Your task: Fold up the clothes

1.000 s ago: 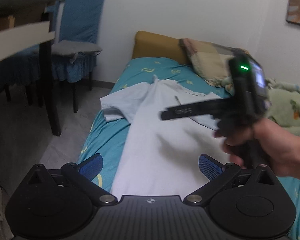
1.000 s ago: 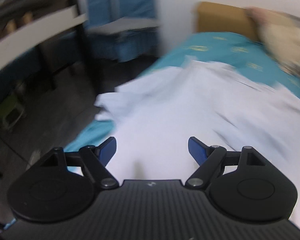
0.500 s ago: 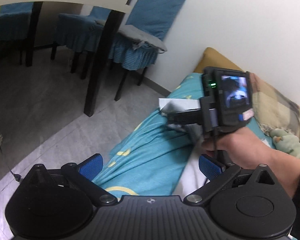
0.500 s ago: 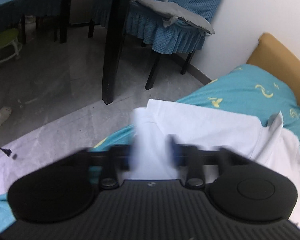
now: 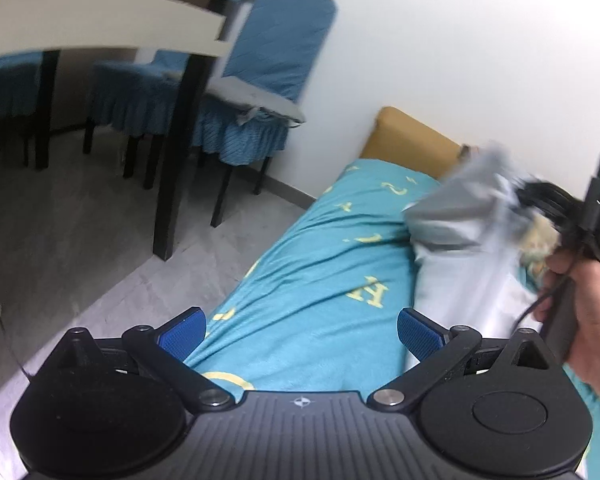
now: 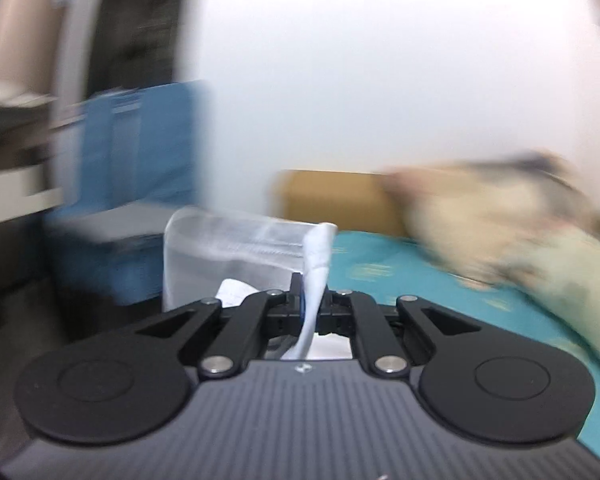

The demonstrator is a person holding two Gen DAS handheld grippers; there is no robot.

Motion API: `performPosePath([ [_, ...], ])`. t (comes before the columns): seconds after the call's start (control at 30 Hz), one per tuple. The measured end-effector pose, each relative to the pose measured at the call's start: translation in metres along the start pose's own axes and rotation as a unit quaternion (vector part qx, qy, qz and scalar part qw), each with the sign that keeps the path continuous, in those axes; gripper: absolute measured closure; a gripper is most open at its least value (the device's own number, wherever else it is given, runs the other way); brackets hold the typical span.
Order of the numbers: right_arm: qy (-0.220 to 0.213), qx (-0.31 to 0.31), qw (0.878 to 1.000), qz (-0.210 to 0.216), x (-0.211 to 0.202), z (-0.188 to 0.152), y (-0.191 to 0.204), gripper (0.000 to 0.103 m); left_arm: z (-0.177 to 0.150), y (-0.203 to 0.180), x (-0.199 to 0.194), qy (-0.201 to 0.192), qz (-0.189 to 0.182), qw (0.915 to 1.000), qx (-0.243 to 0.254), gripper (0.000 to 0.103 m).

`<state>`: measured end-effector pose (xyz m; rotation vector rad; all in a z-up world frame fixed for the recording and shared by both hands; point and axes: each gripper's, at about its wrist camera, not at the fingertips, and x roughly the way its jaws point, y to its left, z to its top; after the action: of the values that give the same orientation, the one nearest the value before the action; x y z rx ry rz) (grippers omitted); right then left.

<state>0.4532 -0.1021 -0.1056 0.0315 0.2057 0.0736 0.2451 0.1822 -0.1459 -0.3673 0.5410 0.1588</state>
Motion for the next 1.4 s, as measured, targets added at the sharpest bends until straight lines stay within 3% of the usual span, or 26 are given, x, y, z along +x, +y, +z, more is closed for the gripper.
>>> performPosePath([
  [0.1, 0.049, 0.062, 0.993, -0.088, 0.019, -0.027, -0.071, 0.097, -0.009, -0.013, 0.005, 0.013, -0.009, 0.9996, 0.025, 0.000],
  [0.17, 0.088, 0.088, 0.985, -0.118, 0.029, -0.049, -0.105, 0.096, -0.014, -0.020, 0.013, 0.024, -0.009, 0.9989, 0.039, 0.000],
  [0.23, 0.122, 0.117, 0.978, -0.121, 0.035, -0.066, -0.129, 0.094, -0.020, -0.027, 0.021, 0.031, -0.005, 0.9981, 0.053, 0.000],
  [0.3, 0.163, 0.139, 0.972, -0.095, 0.047, -0.076, -0.137, 0.086, -0.024, -0.031, 0.027, 0.039, -0.004, 0.9974, 0.060, 0.000],
  [0.33, 0.172, 0.141, 0.972, -0.081, 0.049, -0.077, -0.135, 0.062, -0.027, -0.032, 0.029, 0.042, -0.003, 0.9971, 0.063, 0.000],
  [0.37, 0.176, 0.141, 0.972, -0.067, 0.050, -0.078, -0.133, 0.032, -0.029, -0.033, 0.031, 0.044, -0.002, 0.9968, 0.067, 0.000],
  [0.43, 0.163, 0.134, 0.977, -0.045, 0.037, -0.072, -0.130, 0.013, -0.032, -0.036, 0.033, 0.045, -0.002, 0.9962, 0.075, 0.000],
  [0.57, 0.142, 0.096, 0.985, -0.020, -0.002, -0.049, -0.105, 0.014, -0.034, -0.040, 0.033, 0.045, -0.013, 0.9954, 0.084, 0.000],
  [0.77, 0.120, 0.069, 0.990, 0.019, -0.122, -0.008, -0.086, 0.014, -0.030, -0.043, 0.019, 0.050, -0.034, 0.9951, 0.079, 0.000],
  [0.9, 0.130, 0.088, 0.987, 0.033, -0.225, 0.001, -0.084, 0.014, -0.026, -0.040, 0.007, 0.064, -0.045, 0.9952, 0.059, 0.000],
  [1.07, 0.165, 0.149, 0.975, 0.031, -0.330, -0.013, -0.102, 0.014, -0.022, -0.020, -0.016, 0.103, -0.054, 0.9932, 0.002, 0.004],
  [1.23, 0.168, 0.209, 0.963, -0.010, -0.393, -0.034, -0.128, 0.014, -0.030, 0.011, -0.039, 0.163, -0.043, 0.9828, -0.076, 0.006],
  [1.4, 0.175, 0.247, 0.953, -0.028, -0.410, -0.045, -0.143, 0.014, -0.046, 0.042, -0.042, 0.210, -0.024, 0.9630, -0.168, 0.011],
])
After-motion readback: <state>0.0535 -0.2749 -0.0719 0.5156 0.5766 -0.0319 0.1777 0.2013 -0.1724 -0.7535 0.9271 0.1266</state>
